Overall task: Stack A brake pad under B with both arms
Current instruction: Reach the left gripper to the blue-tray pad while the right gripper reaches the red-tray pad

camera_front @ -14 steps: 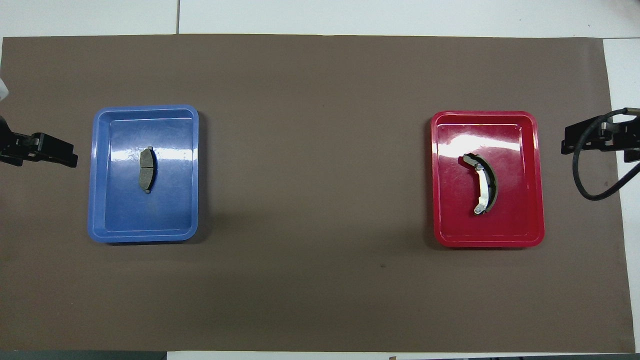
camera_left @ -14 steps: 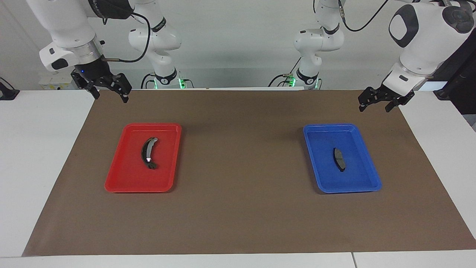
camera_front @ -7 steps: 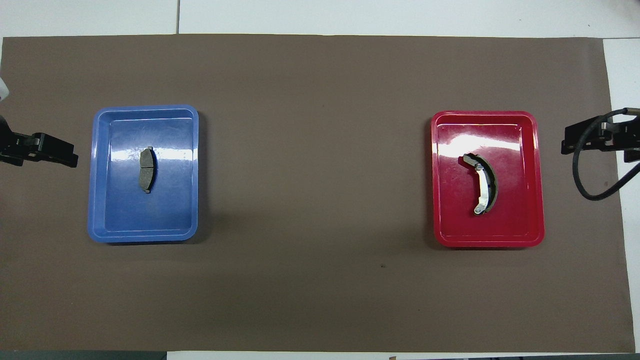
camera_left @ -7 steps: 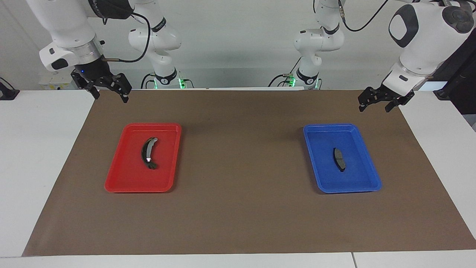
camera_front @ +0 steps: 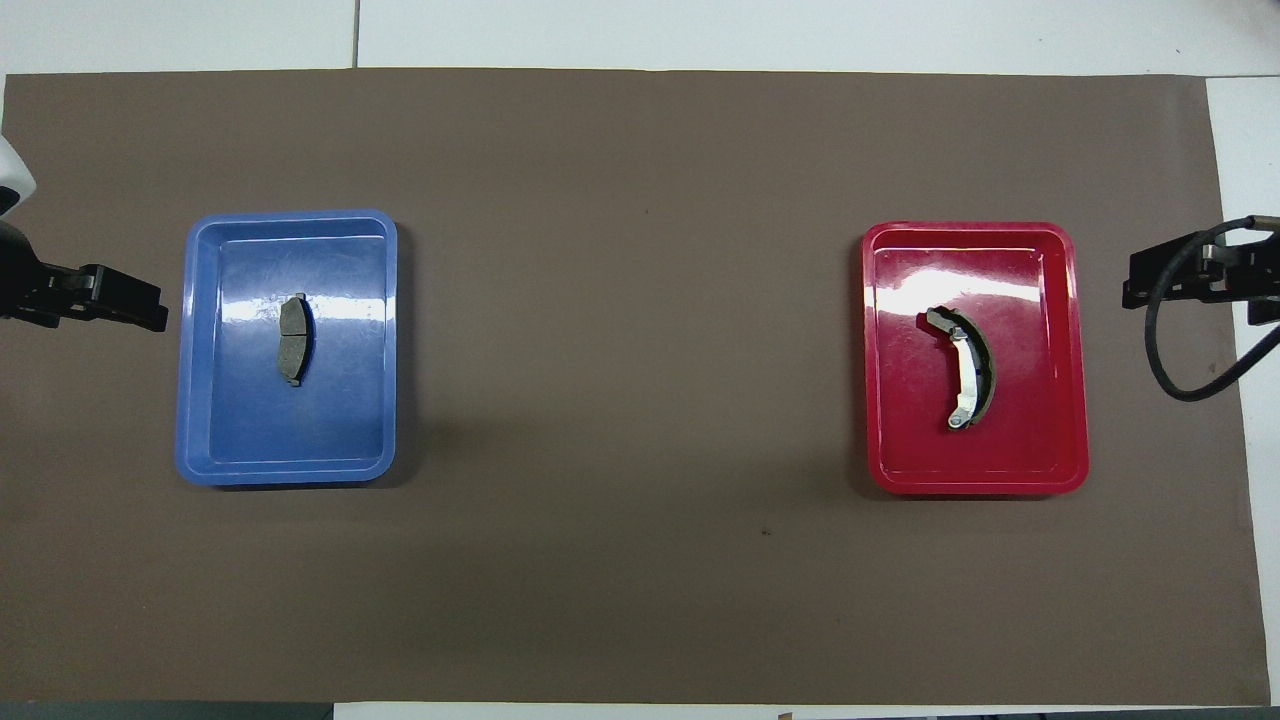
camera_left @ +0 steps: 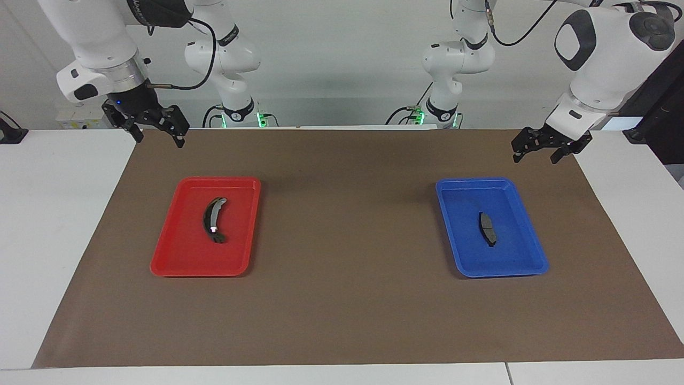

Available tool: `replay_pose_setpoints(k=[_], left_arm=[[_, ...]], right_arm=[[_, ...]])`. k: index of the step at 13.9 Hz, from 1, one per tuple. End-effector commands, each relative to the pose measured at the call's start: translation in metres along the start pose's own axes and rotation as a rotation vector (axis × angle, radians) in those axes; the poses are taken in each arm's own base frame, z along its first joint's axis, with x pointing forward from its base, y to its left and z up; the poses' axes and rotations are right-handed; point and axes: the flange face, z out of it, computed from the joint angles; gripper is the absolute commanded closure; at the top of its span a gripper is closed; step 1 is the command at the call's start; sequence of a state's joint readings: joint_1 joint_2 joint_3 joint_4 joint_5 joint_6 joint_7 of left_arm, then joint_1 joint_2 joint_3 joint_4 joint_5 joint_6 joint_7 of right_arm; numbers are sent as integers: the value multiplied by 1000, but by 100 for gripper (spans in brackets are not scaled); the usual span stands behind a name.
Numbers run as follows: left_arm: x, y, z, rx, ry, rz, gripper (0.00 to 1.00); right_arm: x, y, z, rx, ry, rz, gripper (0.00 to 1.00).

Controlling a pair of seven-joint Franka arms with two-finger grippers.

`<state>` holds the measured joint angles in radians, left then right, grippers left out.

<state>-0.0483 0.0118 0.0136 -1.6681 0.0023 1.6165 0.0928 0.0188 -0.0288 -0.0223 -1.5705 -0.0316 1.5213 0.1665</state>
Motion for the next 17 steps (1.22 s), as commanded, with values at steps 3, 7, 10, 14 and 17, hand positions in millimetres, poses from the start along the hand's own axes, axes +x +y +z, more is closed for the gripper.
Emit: replay_pose_setpoints(k=[3,7,10,14,17], left_arm=[[-20,17,45,-2,117,7,2],[-15,46,102,-7,116,-48,2],[-7,46,156,-2,165,-13,2],[15,44,207,4,168,27,3],[15,43,232,5,172,25,3]], right_arm=[[-2,2,2,-2,-16,-15,0],[-1,5,2,0,-8,-18,0],[-6,-1,20,15,9,-38,0],[-24,-6,117,56,62,-86,0],[-8,-9,194,50,10,-149,0]])
